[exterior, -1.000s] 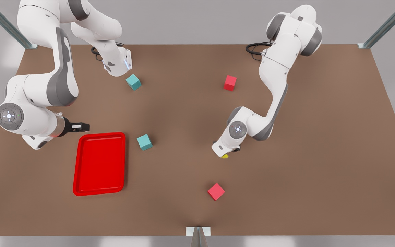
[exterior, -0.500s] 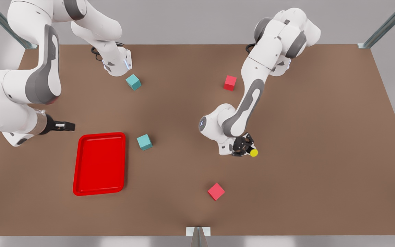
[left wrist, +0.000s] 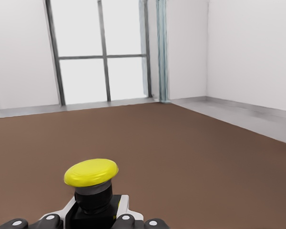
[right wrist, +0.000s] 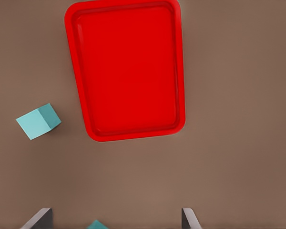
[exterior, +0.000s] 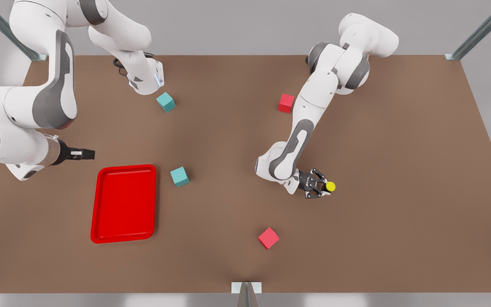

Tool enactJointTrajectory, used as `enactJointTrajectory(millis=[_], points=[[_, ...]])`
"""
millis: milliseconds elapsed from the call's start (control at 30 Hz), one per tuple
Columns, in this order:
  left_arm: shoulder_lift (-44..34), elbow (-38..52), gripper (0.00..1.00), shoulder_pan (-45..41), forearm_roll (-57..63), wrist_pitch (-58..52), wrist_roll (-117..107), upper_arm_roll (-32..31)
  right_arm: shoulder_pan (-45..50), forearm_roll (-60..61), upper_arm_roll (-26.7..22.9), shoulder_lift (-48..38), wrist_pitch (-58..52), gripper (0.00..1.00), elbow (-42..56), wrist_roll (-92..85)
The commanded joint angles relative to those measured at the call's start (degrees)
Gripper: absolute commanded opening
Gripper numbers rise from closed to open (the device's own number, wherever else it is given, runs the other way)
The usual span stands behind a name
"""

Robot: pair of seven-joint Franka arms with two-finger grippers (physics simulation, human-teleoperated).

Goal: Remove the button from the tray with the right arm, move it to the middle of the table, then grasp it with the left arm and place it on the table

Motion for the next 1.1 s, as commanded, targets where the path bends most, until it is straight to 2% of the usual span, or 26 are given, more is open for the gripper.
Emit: enactJointTrajectory(millis=[0, 133, 167, 200, 233, 900, 1067], points=[[0.7, 0.0, 0.46, 0.2, 2.5, -0.7, -36.9, 0.0, 0.5, -0.3, 0.0, -0.1, -0.4, 1.00, 0.0, 0.0], [1.3, 0.0, 0.49, 0.2, 4.1, -0.7, -36.9, 0.0, 1.7, -0.3, 0.0, 0.0, -0.4, 1.00, 0.0, 0.0], [1.8, 0.0, 0.60, 0.2, 4.3, -0.7, -36.9, 0.0, 1.7, -0.2, 0.0, 0.0, -0.4, 1.00, 0.0, -0.1], [2.0, 0.0, 0.86, 0.2, 4.7, -0.7, -36.9, 0.0, 1.7, -0.1, -0.1, 0.0, -0.4, 1.00, 0.1, -0.1], [2.1, 0.0, 1.00, 0.2, 4.7, -0.7, -36.9, 0.0, 1.8, -0.1, 0.0, 0.0, -0.4, 1.00, 0.0, -0.1], [1.6, 0.3, 1.00, -1.3, 6.1, -2.9, -36.6, 0.0, 1.3, 0.7, 0.0, 0.4, -0.8, 1.00, 0.1, 0.3], [-0.9, -0.2, 1.00, -1.3, 9.4, -7.4, -33.7, 0.0, 1.1, 1.1, -0.1, 0.4, -0.8, 1.00, 0.1, 0.3]])
